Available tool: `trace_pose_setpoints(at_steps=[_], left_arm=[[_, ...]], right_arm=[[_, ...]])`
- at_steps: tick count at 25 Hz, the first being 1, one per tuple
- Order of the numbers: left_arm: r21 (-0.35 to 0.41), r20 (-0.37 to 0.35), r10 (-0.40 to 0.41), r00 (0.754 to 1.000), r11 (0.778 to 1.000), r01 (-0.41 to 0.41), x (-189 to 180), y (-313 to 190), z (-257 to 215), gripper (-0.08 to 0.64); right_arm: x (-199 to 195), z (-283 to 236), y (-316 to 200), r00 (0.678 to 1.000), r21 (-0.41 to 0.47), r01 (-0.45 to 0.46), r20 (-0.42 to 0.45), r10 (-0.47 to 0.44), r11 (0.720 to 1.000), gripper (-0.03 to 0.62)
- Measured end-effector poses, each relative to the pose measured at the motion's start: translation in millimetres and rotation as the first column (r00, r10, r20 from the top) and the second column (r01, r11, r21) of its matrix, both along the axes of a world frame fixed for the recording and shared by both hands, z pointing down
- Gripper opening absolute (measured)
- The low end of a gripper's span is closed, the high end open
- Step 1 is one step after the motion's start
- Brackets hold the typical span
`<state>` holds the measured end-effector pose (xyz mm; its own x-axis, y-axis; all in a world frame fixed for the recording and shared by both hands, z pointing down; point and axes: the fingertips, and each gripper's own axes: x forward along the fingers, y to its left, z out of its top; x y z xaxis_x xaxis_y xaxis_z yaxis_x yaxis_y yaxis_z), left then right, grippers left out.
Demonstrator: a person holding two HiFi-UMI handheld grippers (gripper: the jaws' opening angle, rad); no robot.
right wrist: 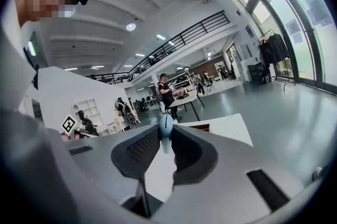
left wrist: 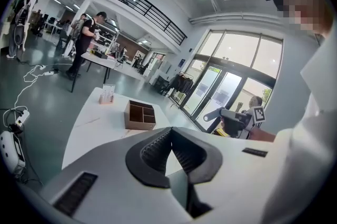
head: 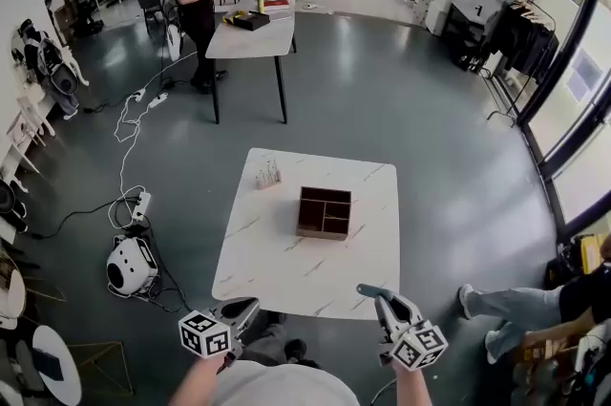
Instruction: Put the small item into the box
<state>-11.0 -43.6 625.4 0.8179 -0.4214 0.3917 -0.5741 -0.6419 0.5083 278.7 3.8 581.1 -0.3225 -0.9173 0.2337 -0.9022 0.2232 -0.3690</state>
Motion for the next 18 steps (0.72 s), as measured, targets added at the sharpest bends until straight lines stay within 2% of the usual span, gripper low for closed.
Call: trace_pose_setpoints(at_steps=[9, 18], left_arm=[[0.001, 0.019, 0.07, 0.997, 0.998, -0.07, 17.8, -52.9, 13.2, 0.014], [-0.061, 0.02, 0.122, 0.992, 0.991, -0.12, 24.8, -99.7, 42.4, 0.014]], right_arm=[[5.5, 16.0, -39.2, 0.999, -0.046, -0.046, -0.014, 0.045, 0.998, 0.081], [6.1, 47.2, -98.8, 0.996, -0.115, -0.076, -0.044, 0.071, 0.99, 0.081]])
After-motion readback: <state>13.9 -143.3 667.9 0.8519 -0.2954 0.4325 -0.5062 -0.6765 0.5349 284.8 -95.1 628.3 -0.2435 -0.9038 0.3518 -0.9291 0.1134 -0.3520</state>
